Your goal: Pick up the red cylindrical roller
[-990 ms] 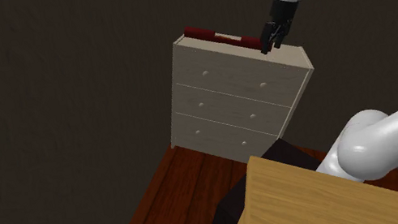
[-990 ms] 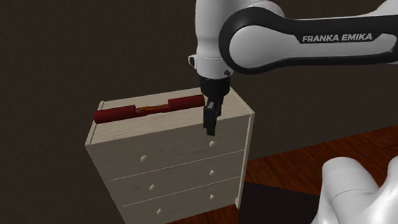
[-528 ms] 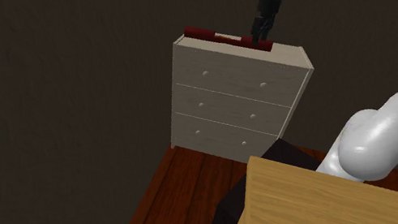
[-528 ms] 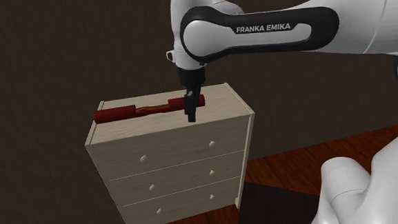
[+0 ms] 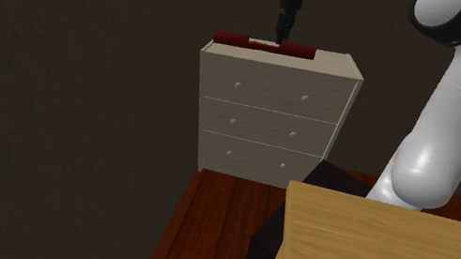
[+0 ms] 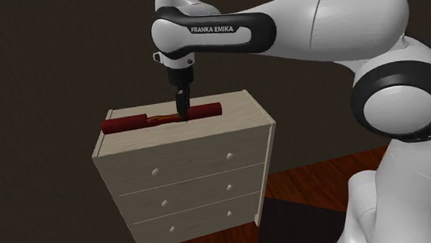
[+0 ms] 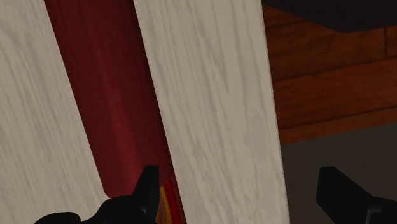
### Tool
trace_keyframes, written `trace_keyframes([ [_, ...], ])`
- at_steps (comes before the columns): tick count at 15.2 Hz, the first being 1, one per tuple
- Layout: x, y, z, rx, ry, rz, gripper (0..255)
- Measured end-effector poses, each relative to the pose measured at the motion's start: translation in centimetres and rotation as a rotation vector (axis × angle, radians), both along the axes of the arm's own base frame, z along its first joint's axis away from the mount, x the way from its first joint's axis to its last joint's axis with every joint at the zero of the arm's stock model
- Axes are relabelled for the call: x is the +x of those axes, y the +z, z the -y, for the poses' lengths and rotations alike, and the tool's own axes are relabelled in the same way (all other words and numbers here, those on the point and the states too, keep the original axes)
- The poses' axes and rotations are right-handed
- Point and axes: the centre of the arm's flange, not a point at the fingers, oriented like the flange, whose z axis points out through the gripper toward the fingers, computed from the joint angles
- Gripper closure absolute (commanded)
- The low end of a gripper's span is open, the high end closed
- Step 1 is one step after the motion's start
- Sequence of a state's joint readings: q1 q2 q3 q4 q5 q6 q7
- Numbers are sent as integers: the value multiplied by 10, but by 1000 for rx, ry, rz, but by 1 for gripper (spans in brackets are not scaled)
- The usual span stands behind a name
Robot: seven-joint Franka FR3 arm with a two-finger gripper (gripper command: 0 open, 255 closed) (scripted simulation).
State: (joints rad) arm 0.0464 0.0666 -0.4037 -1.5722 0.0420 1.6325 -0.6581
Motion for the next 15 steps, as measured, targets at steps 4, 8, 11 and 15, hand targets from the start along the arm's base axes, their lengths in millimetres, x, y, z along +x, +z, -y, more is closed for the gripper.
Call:
trace_keyframes([
  [4, 51, -1, 19, 12, 86, -2, 0],
  [8, 89, -8, 26, 22, 150, -4, 0],
  [11, 93, -23, 27, 23, 157, -4, 0],
  [15, 93, -44, 27, 23, 158, -4, 0],
])
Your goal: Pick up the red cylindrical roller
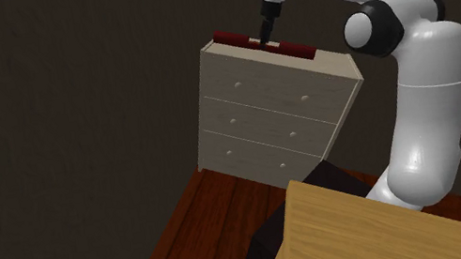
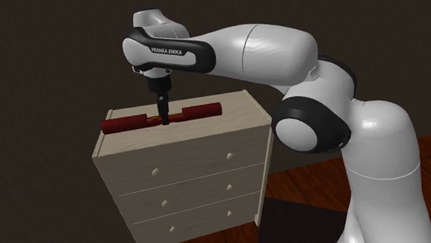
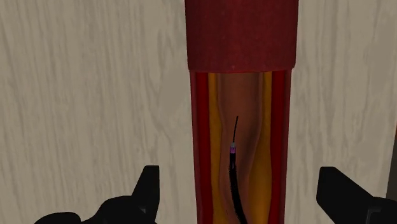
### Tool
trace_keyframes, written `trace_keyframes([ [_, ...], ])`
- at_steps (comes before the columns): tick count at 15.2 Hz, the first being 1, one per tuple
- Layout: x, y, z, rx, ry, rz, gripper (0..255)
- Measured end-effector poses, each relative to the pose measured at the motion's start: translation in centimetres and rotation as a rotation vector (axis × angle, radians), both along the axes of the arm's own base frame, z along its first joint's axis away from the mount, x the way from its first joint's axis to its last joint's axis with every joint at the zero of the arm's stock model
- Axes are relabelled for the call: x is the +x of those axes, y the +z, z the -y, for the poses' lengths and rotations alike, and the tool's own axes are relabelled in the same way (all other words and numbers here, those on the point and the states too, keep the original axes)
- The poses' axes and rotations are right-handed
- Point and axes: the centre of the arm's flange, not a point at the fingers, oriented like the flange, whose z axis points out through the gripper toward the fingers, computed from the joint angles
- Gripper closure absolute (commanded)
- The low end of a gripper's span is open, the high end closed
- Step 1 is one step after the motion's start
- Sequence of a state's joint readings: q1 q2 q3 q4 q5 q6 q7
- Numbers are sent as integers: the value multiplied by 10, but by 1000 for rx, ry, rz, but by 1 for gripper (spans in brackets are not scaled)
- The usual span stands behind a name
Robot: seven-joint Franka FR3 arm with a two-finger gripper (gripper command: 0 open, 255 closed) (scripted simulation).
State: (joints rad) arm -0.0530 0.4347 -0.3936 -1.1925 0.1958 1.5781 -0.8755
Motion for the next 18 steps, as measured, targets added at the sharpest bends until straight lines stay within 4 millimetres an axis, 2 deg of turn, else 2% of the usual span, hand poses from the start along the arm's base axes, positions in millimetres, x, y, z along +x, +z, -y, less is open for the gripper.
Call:
trace_keyframes([
  [1, 0, -2, 0, 0, 0, 0, 255],
  [11, 1, -3, 0, 0, 0, 2, 255],
  [18, -1, 28, 0, 0, 0, 1, 255],
])
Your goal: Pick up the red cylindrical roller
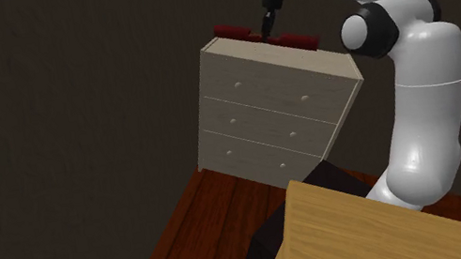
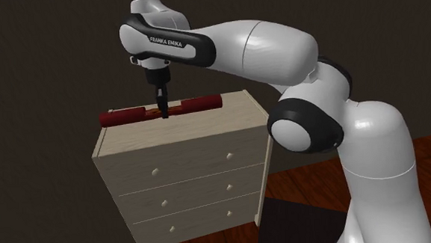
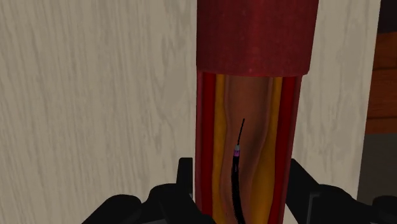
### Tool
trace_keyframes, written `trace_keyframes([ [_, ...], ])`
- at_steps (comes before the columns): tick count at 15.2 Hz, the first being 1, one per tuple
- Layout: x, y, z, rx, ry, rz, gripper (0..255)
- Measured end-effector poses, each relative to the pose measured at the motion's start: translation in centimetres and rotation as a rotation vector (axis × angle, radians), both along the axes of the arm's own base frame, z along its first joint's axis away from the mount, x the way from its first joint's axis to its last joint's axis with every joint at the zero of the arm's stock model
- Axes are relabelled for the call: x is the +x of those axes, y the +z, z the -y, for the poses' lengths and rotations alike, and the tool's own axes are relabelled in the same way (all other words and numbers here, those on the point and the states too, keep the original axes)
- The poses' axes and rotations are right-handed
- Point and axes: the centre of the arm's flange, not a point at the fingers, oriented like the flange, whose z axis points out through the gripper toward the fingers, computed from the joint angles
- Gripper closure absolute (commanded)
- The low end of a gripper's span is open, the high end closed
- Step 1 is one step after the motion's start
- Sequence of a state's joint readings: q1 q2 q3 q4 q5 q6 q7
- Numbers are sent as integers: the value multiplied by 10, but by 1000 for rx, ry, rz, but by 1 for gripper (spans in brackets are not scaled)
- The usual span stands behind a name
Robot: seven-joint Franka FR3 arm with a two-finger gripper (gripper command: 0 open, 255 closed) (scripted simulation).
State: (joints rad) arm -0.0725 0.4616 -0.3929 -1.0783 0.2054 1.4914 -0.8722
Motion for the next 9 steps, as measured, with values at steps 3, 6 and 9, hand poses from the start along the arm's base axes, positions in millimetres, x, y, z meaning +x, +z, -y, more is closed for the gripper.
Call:
trace_keyframes([
  [3, 2, 16, 0, 0, 0, 0, 255],
  [6, 1, 32, 0, 0, 0, 0, 255],
  [9, 1, 46, 0, 0, 0, 0, 255],
])
